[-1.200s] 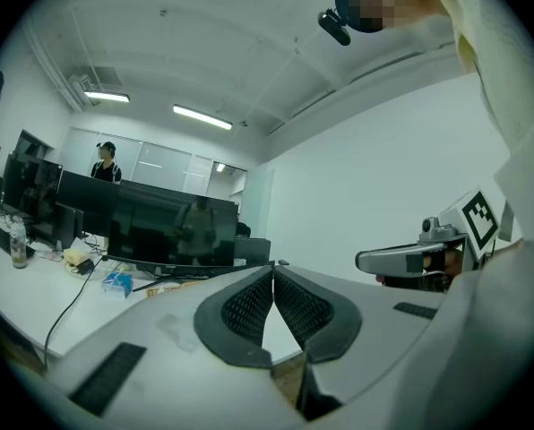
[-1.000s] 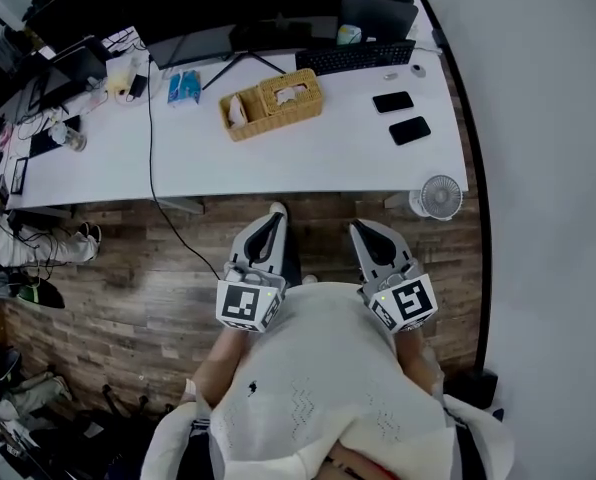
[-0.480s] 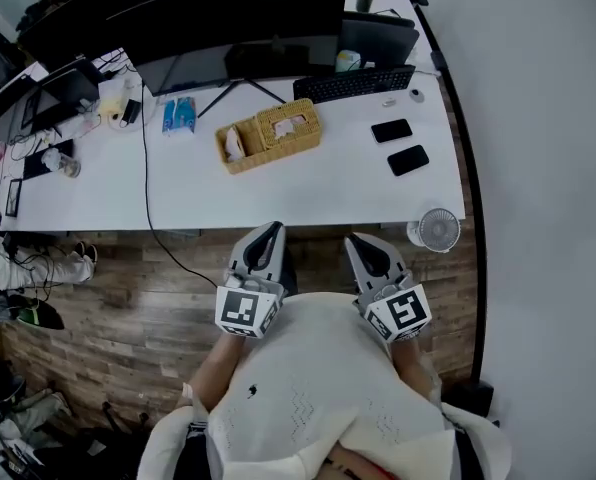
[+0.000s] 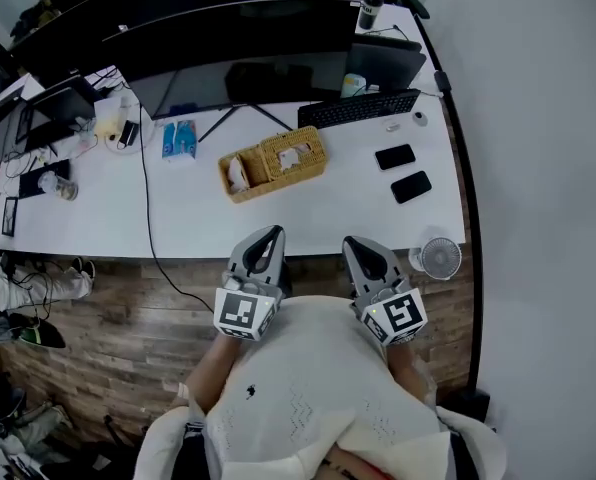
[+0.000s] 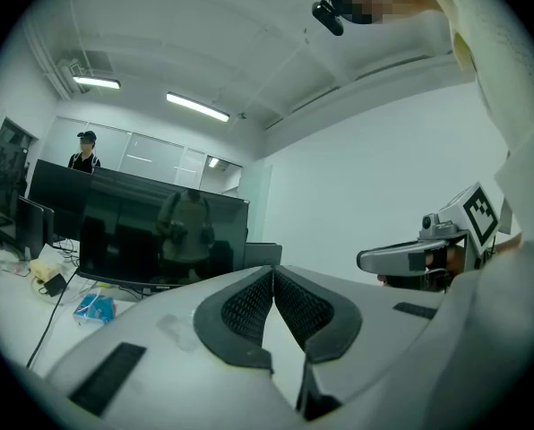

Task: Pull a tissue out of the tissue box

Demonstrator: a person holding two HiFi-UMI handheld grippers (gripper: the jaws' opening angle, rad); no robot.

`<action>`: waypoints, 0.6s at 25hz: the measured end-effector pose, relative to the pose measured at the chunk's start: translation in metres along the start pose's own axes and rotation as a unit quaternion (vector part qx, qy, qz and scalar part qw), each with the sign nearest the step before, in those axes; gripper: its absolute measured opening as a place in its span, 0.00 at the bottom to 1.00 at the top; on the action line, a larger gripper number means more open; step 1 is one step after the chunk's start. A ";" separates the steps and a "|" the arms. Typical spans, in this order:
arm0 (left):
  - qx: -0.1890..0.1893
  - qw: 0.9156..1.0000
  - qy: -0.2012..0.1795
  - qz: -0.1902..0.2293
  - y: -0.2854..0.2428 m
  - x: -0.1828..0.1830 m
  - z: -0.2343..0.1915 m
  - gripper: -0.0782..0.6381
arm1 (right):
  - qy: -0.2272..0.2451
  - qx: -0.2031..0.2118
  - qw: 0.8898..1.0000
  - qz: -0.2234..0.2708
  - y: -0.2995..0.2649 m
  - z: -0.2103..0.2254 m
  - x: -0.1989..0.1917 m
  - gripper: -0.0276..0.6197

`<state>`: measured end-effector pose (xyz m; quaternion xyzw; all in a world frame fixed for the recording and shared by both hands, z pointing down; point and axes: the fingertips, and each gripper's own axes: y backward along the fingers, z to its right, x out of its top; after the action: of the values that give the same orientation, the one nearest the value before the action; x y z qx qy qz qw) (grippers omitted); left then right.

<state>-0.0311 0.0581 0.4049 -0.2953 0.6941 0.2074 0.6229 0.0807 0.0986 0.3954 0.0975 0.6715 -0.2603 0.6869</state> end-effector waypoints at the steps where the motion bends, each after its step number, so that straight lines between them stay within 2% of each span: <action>1: 0.000 1.000 0.000 0.000 -0.005 0.002 -0.006 0.13 | -0.001 -0.001 1.000 0.001 -0.006 0.001 0.003 0.04; 15: -0.017 1.000 -0.005 -0.001 -0.055 0.013 -0.079 0.13 | -0.003 -0.010 1.000 0.009 -0.091 0.021 0.024 0.04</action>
<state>-0.0531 -0.0364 0.4068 -0.3056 0.6869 0.2198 0.6217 0.0537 0.0064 0.3933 0.0954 0.6711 -0.2477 0.6922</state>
